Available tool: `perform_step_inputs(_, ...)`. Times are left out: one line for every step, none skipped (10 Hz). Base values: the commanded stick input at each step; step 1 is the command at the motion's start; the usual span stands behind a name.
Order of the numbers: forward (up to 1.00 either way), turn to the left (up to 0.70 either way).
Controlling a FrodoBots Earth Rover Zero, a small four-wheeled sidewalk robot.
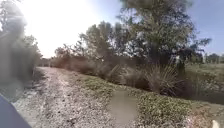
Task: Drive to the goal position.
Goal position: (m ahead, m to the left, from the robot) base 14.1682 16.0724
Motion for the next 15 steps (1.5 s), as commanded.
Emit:
perform_step_inputs(0.0,0.0)
perform_step_inputs(0.0,0.0)
perform_step_inputs(0.0,0.0)
perform_step_inputs(0.0,0.0)
perform_step_inputs(0.0,0.24)
perform_step_inputs(0.0,0.27)
perform_step_inputs(0.0,0.29)
perform_step_inputs(0.0,0.16)
perform_step_inputs(0.0,0.28)
perform_step_inputs(0.0,0.27)
perform_step_inputs(0.0,0.0)
perform_step_inputs(0.0,0.28)
perform_step_inputs(0.0,0.17)
perform_step_inputs(0.0,0.28)
perform_step_inputs(0.0,0.45)
